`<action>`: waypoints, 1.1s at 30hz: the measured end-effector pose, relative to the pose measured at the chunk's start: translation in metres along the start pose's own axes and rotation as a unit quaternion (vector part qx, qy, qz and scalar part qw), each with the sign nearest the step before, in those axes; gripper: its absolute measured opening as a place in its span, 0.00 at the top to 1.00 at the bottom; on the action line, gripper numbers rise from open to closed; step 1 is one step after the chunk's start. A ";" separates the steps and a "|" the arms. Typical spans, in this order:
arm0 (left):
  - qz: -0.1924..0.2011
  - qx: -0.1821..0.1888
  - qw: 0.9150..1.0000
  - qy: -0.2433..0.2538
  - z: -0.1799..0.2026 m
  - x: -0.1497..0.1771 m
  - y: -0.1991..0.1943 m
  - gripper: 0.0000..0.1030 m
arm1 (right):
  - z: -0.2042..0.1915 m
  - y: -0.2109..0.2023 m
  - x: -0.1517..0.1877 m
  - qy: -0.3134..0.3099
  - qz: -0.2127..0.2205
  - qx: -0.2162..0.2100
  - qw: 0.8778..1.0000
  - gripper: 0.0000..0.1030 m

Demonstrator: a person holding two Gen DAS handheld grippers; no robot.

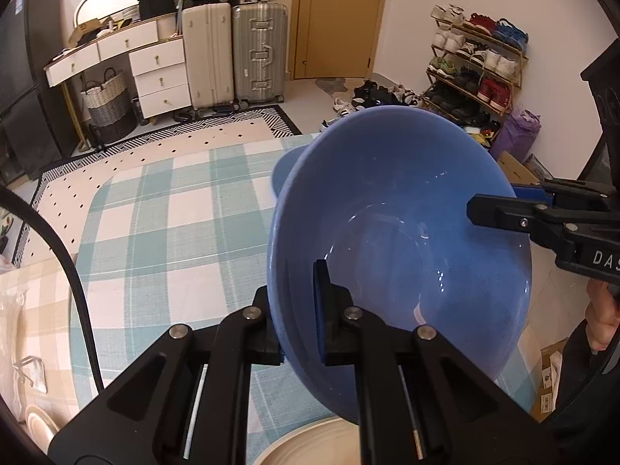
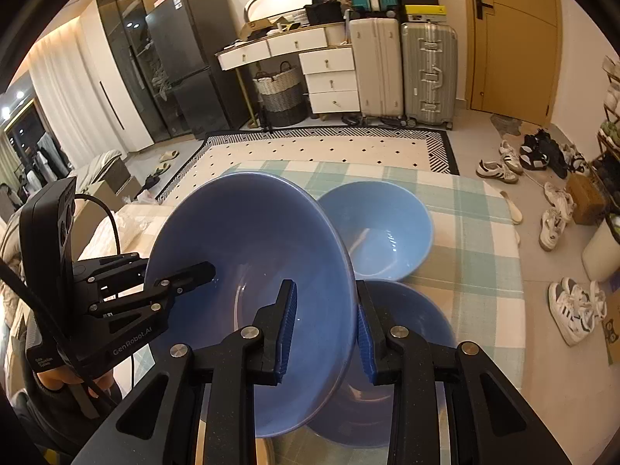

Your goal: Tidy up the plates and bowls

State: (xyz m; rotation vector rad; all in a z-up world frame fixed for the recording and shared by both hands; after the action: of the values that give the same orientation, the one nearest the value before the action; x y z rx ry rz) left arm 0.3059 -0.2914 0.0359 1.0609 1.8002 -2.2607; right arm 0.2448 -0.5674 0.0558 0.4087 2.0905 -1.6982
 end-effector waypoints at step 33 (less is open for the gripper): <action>-0.039 -0.004 0.997 0.066 0.074 -0.012 0.073 0.93 | 0.066 -0.003 0.041 0.073 -0.020 0.007 0.997 0.71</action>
State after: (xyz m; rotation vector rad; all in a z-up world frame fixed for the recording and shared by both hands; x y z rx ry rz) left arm 0.3124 -0.3838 -0.0127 1.1867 1.9306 -2.2734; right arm 0.2159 -0.6342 0.0270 0.5111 2.2045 -1.7534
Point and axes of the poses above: each gripper's, at about its wrist camera, not at the fingertips, and y roughly the way its jaws point, z to its right, x to its underside, the point moved 8 cm from there along y, roughly the way its jaws point, and after that the axes turned 9 degrees about -z, right-handed, at the moved point
